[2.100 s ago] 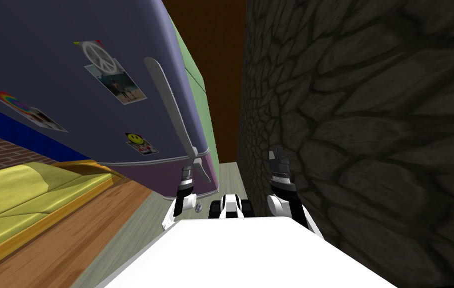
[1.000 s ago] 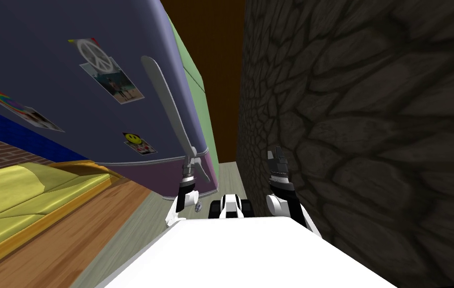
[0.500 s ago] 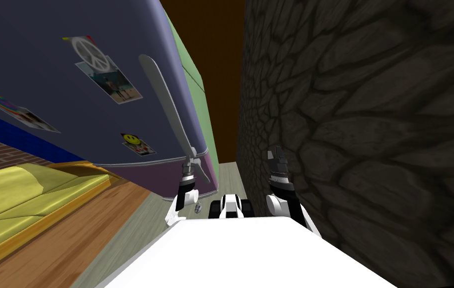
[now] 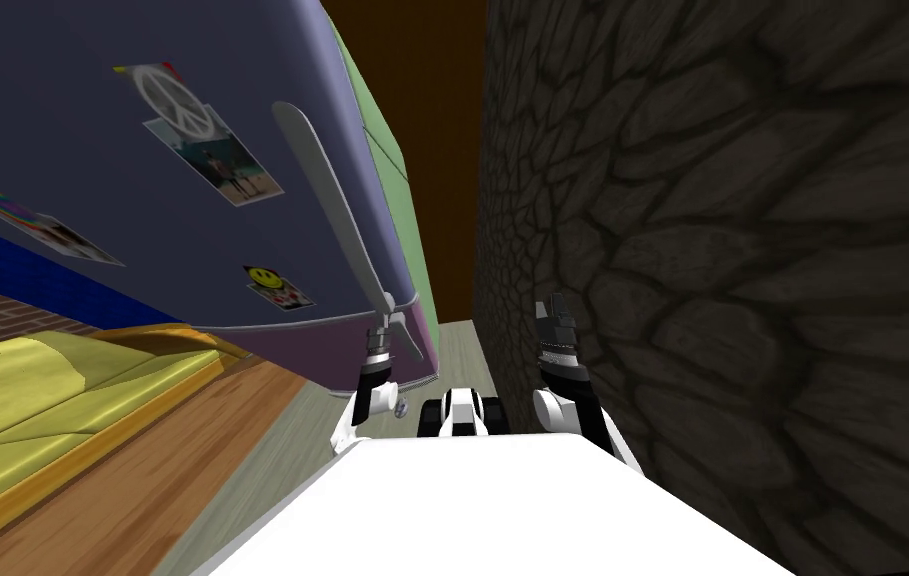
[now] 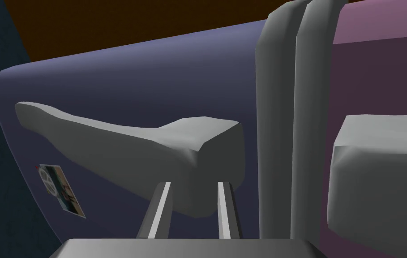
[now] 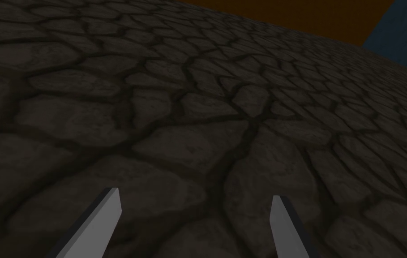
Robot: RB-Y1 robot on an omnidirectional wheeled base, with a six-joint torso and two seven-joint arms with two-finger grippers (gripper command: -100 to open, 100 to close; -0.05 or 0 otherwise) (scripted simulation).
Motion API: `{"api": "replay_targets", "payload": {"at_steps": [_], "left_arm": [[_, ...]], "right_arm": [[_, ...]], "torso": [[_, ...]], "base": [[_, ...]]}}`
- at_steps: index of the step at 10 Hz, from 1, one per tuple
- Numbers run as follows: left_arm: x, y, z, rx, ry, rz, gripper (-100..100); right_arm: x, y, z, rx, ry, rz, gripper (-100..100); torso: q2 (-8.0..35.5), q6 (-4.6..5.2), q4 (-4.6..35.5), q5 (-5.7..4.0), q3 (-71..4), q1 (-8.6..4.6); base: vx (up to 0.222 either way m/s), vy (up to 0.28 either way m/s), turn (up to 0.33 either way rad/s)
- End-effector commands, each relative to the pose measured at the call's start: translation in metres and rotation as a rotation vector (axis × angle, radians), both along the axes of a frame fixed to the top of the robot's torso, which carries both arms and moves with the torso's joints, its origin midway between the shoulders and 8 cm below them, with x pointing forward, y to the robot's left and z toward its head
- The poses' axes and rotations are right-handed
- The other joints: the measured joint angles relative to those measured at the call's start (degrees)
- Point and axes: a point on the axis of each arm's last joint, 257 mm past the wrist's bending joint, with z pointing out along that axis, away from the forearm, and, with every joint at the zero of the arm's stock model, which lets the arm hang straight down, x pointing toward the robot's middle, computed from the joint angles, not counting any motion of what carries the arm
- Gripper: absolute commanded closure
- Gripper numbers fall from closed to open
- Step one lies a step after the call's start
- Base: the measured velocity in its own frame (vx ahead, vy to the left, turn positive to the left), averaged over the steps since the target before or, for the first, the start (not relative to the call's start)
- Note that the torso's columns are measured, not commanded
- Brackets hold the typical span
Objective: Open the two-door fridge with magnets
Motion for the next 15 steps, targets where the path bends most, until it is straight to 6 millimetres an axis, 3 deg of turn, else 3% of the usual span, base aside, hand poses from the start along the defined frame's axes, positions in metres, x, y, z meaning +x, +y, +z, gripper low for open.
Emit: {"api": "replay_targets", "payload": {"at_steps": [1, 8, 11, 12, 13, 15], "left_arm": [[0.000, -0.009, 0.006, 0.000, -0.009, -0.046, 100], [0.000, -0.040, 0.015, -0.002, -0.009, -0.189, 100], [-0.001, -0.052, 0.018, -0.004, -0.005, -0.247, 100], [-0.001, -0.052, 0.018, -0.004, -0.005, -0.247, 100], [0.001, -0.054, 0.002, -0.011, 0.034, -0.247, 100], [-0.009, -0.065, 0.003, -0.006, 0.029, -0.301, 100]], "right_arm": [[0.000, 0.000, 0.000, 0.000, 0.000, 0.000, 0], [0.000, 0.000, 0.000, 0.000, 0.000, 0.000, 0], [0.000, 0.000, 0.000, 0.000, 0.000, 0.000, 0], [0.000, 0.000, 0.000, 0.000, 0.000, 0.000, 0], [0.000, 0.000, 0.000, 0.000, 0.001, 0.000, 0], [0.000, 0.000, 0.000, 0.000, 0.000, 0.000, 0]], "torso": [[0.0, -0.34, 0.1, 0.03, 0.0, 0.12], [0.0, -0.45, 0.4, -0.08, -0.1, 0.39], [-0.1, -0.23, 0.3, -0.24, -0.1, -0.16], [-0.3, -0.21, 0.3, -0.28, -0.2, -0.28], [-0.6, -0.20, 0.4, -0.41, -0.5, -0.52], [-0.5, 0.03, 0.0, -0.18, -0.4, -0.35]], "base": [[-0.236, 0.130, -0.076], [-0.282, 0.147, -0.086], [-0.273, 0.105, -0.045], [-0.096, 0.065, -0.001], [-0.029, 0.015, -0.003], [-0.113, 0.178, -0.103]]}}
